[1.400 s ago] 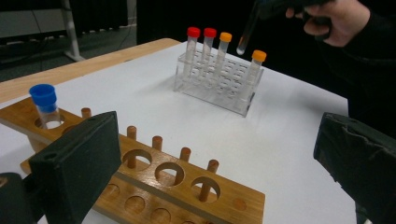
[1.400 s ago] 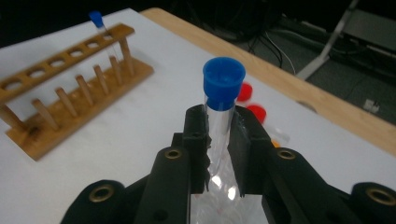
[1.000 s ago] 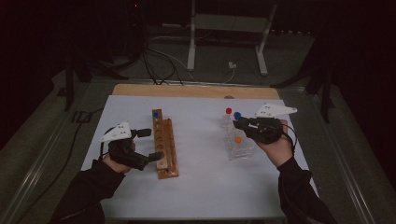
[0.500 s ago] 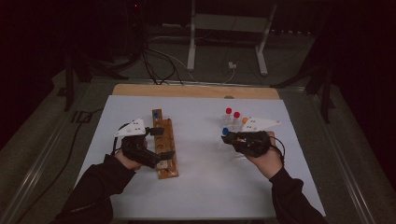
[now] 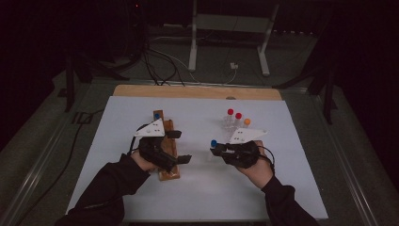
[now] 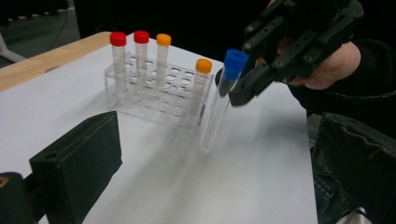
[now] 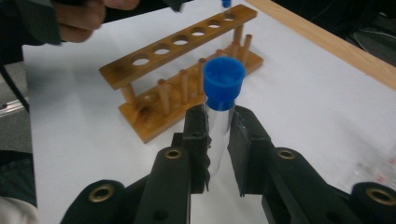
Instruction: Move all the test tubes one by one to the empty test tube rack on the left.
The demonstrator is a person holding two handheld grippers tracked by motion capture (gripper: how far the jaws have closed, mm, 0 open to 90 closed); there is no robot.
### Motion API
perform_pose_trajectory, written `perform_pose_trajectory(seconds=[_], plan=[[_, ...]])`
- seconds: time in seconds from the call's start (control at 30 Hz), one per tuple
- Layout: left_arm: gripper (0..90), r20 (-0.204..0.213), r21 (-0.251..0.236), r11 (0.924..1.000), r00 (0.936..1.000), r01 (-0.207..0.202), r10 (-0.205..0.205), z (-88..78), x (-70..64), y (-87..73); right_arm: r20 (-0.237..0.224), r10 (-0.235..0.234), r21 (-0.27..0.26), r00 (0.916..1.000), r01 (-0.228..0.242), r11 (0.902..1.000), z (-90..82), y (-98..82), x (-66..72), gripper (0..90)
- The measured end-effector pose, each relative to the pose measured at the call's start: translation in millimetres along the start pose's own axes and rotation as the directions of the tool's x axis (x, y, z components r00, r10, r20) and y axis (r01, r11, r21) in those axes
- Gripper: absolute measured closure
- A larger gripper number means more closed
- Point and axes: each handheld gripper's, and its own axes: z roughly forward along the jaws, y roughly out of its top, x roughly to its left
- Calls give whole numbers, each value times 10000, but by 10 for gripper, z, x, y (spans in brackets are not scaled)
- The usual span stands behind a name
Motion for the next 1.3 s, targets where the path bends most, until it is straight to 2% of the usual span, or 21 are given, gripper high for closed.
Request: perform_pose_trajectory(seconds=[0.2,0.23,0.3,0.47,0.5,0.57,0.87,1.0,1.03,1.3], plan=[[59,207,57,9999,9997,-162,161,125,-57,37,-282,-99,107,9996,102,9999,84,-17,90,778],[101,266,30,9998,9994,-206,206,143,-65,44,-298,-119,146,9995,124,9998,96,-20,97,778],[119,255,9,9997,9994,-244,243,180,-77,60,-370,-115,172,9992,122,9998,116,-28,110,778],[267,341,-33,9988,9982,-489,490,266,-116,95,-496,-123,228,9987,134,9997,141,-33,140,778],[333,319,-14,9988,9982,-499,499,281,-123,99,-527,-153,208,9985,164,9996,145,-29,147,777],[360,274,28,9983,9979,-587,587,309,-136,99,-543,-152,202,9984,163,9997,146,-28,149,778],[629,161,287,9956,9959,-895,890,390,-156,88,-631,-166,223,9979,180,9996,165,-31,162,778],[696,244,332,9948,9951,-963,955,397,-151,78,-607,-161,240,9980,176,9996,163,-29,161,778],[744,303,323,9946,9948,-987,977,398,-152,78,-590,-152,264,9981,167,9995,163,-29,158,778],[772,214,283,9926,9929,-1180,1174,386,-148,82,-705,-20,256,9975,39,9997,169,-35,143,764]])
